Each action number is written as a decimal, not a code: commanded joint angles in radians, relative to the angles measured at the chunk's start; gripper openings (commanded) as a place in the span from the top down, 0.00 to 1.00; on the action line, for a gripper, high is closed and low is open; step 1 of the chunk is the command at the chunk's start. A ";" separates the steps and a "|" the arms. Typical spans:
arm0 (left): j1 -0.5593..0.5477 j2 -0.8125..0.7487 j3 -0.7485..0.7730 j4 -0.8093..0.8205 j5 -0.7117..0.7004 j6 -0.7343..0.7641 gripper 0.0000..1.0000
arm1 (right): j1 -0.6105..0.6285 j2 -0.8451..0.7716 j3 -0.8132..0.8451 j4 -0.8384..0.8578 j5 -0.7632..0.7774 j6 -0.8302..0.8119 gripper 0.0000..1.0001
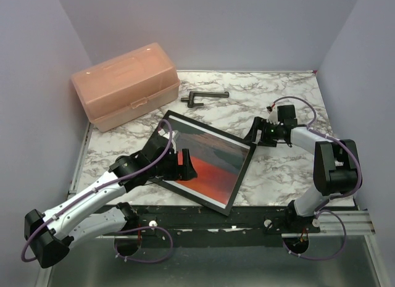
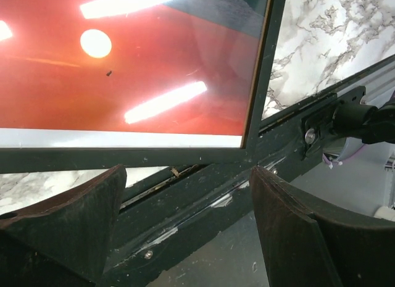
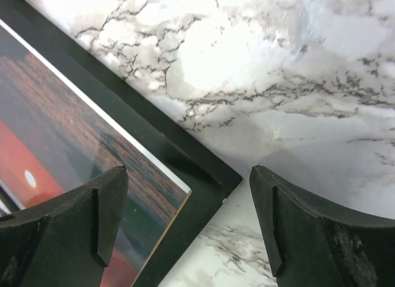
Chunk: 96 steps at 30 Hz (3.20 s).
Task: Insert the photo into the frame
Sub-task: Turn over the photo frame at the center of the board, then adjust the photo frame at the center of the board.
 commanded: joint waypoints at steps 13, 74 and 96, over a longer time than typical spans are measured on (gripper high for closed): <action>0.068 -0.013 -0.157 -0.066 -0.027 -0.219 0.14 | -0.003 0.034 0.116 -0.034 0.056 -0.036 0.00; 0.197 0.707 0.155 0.272 0.205 -0.077 0.22 | 0.283 -0.455 -0.409 -0.278 -0.138 0.419 0.00; 0.145 1.000 0.564 0.125 0.276 0.038 0.20 | 0.381 -0.478 -0.316 -0.372 -0.193 0.380 0.00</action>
